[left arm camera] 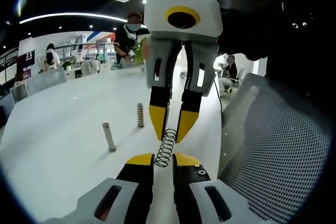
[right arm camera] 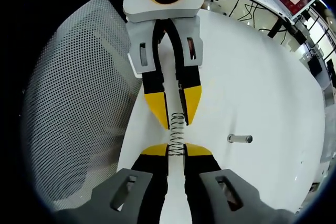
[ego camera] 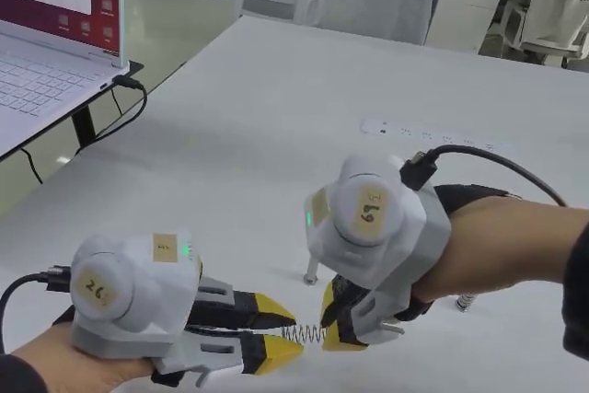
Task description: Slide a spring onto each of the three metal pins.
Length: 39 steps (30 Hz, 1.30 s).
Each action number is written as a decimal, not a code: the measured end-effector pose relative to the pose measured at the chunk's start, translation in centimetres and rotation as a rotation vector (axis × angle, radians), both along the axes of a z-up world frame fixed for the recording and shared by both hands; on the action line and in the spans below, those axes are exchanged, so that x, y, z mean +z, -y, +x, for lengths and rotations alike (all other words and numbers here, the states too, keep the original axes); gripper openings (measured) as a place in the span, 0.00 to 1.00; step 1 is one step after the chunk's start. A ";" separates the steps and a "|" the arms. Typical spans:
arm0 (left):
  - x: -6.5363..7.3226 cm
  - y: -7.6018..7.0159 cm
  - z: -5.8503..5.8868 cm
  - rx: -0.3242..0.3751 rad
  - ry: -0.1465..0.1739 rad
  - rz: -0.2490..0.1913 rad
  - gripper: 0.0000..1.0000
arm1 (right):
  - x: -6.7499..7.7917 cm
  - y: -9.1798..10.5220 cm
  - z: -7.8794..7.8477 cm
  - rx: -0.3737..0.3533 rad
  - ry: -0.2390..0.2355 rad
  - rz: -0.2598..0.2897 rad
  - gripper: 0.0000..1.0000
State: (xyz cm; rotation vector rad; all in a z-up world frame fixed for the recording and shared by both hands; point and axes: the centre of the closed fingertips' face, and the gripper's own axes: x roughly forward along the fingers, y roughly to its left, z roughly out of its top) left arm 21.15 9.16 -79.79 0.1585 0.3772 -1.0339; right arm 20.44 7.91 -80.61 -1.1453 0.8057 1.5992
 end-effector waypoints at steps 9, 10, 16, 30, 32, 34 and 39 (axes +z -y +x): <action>0.1 -0.1 0.0 0.002 0.002 0.000 0.04 | 0.0 0.0 0.1 0.019 0.018 0.008 0.09; 0.2 -0.1 0.0 0.003 0.003 0.000 0.04 | 0.0 0.0 0.2 0.020 0.020 0.009 0.09; 0.2 0.1 -0.1 -0.004 0.003 0.001 0.02 | 0.0 0.1 0.4 0.006 0.019 0.013 0.09; 0.5 0.2 -0.3 -0.020 -0.007 -0.011 0.02 | -0.7 0.4 0.2 0.004 -0.009 0.000 0.12; 0.6 0.3 -0.3 -0.022 -0.006 -0.013 0.02 | -0.8 0.5 0.2 0.004 -0.013 -0.002 0.13; 0.9 0.4 -0.3 -0.024 -0.005 -0.024 0.02 | -0.9 0.6 0.2 0.001 -0.016 -0.003 0.13; 1.6 0.7 -0.3 -0.032 0.003 -0.049 0.02 | -1.3 0.8 0.1 -0.006 -0.028 -0.006 0.12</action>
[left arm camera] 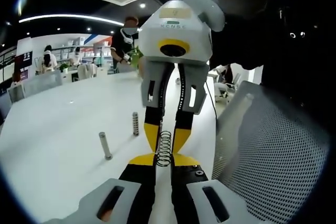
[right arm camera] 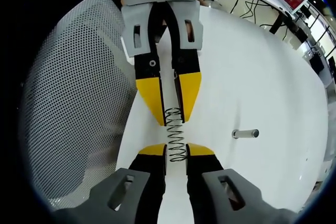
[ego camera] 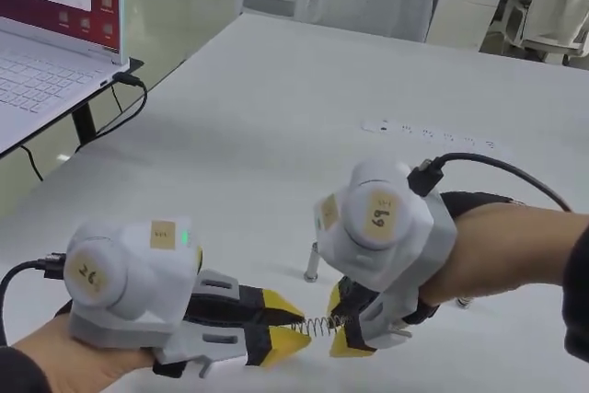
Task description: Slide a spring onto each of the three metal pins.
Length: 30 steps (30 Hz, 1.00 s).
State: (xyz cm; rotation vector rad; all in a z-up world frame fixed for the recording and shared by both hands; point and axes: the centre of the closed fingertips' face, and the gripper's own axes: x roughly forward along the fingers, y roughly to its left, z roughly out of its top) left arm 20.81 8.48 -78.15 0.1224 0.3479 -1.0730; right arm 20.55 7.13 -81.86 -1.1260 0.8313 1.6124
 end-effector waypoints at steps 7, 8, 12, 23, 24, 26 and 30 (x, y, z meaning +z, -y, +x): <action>-0.1 0.0 0.1 0.005 -0.002 -0.003 0.02 | 0.3 0.1 0.2 -0.001 0.007 0.007 0.09; -0.1 0.0 0.1 0.006 -0.002 -0.004 0.02 | 0.3 0.0 0.3 -0.002 0.009 0.010 0.09; -0.3 -0.1 0.2 0.011 -0.003 0.005 0.02 | 0.8 -0.2 0.3 -0.010 0.012 0.020 0.09; -0.6 -0.1 0.4 0.019 -0.001 0.020 0.02 | 2.8 -1.2 0.0 -0.021 -0.005 0.073 0.09; -0.6 -0.1 0.4 0.020 -0.001 0.019 0.02 | 2.9 -1.3 0.0 -0.020 -0.003 0.075 0.09; -0.6 -0.1 0.4 0.019 -0.001 0.019 0.02 | 3.1 -1.5 -0.1 -0.019 -0.004 0.079 0.09; -0.7 0.1 0.3 0.011 -0.002 0.021 0.02 | 3.5 -2.0 -0.6 -0.009 -0.007 0.087 0.09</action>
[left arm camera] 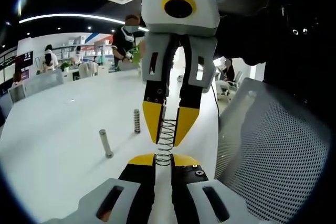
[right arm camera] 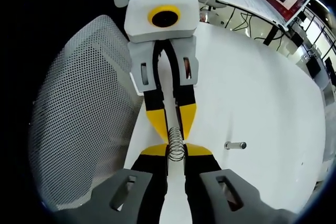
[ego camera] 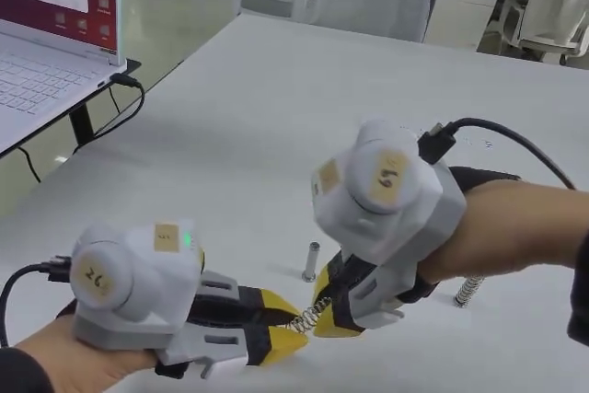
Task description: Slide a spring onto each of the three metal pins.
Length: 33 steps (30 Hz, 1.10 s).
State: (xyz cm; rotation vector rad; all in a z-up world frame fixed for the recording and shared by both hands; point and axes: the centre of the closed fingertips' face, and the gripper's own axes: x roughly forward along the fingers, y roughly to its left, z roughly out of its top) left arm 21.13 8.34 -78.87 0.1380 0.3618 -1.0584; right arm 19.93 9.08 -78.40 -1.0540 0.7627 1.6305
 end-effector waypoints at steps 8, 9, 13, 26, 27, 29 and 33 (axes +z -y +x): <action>0.0 0.3 -0.2 -0.009 -0.003 -0.004 0.03 | 0.4 -0.5 -0.6 0.022 0.011 -0.007 0.09; 0.0 0.3 -0.2 -0.011 -0.002 -0.003 0.03 | 0.3 -0.4 -0.6 0.025 0.014 -0.012 0.09; -0.1 0.5 -0.2 -0.014 -0.003 -0.002 0.03 | 0.3 -0.3 -0.6 0.024 0.015 -0.019 0.09; -0.2 0.7 -0.3 -0.022 -0.002 0.006 0.07 | 0.2 -0.1 -0.5 0.026 0.029 -0.039 0.09; -0.2 0.7 -0.3 -0.022 -0.002 0.007 0.10 | 0.2 -0.1 -0.4 0.025 0.031 -0.040 0.09; -0.3 0.7 -0.3 -0.019 -0.002 0.009 0.12 | 0.2 -0.1 -0.3 0.021 0.030 -0.041 0.09; -0.3 0.5 -0.2 -0.011 -0.001 0.006 0.15 | 0.2 0.2 0.0 0.016 0.039 -0.049 0.09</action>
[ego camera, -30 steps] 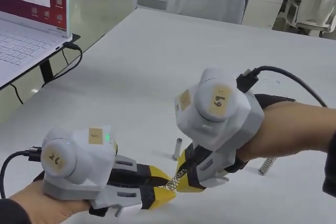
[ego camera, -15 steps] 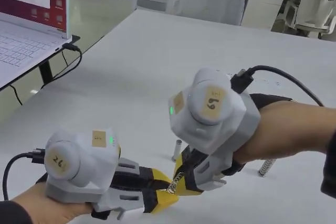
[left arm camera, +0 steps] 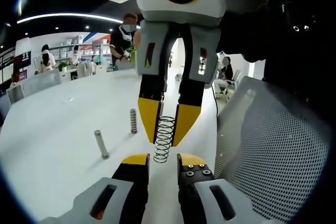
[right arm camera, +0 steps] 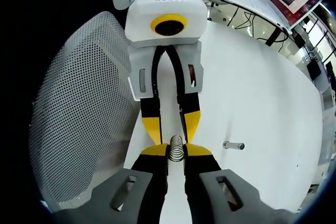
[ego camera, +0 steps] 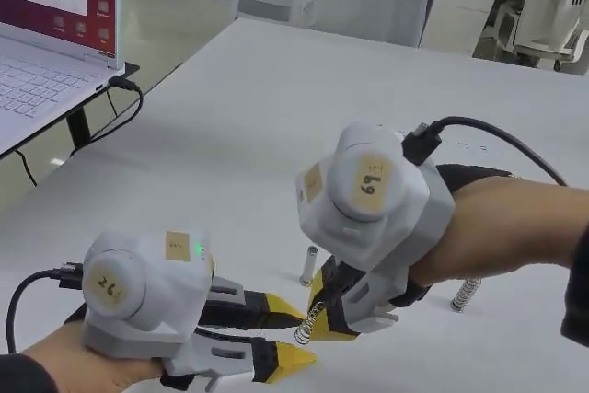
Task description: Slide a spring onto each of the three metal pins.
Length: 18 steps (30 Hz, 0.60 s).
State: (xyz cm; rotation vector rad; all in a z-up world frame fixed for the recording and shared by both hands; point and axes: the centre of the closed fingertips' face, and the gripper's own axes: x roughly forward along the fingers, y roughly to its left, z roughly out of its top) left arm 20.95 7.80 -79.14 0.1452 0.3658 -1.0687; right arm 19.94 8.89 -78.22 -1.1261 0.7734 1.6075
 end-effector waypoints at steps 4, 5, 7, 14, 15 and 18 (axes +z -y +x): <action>-0.2 -0.2 0.2 0.015 -0.002 -0.002 0.23 | 0.0 0.1 0.3 -0.008 0.005 -0.001 0.09; -0.4 -0.4 0.3 0.023 -0.006 0.001 0.25 | 0.0 0.2 0.4 -0.010 0.006 -0.001 0.09; -0.4 -0.5 0.3 0.030 -0.006 -0.001 0.28 | 0.1 0.3 0.6 -0.015 0.009 0.000 0.09; -0.5 -1.0 0.7 0.067 -0.006 -0.009 0.40 | 0.4 0.6 1.6 -0.038 0.019 0.000 0.09; -0.5 -1.1 0.8 0.073 -0.006 -0.009 0.41 | 0.4 0.7 1.7 -0.041 0.021 -0.001 0.09; -0.6 -1.2 0.9 0.084 -0.007 -0.011 0.45 | 0.5 0.7 2.0 -0.047 0.023 0.001 0.09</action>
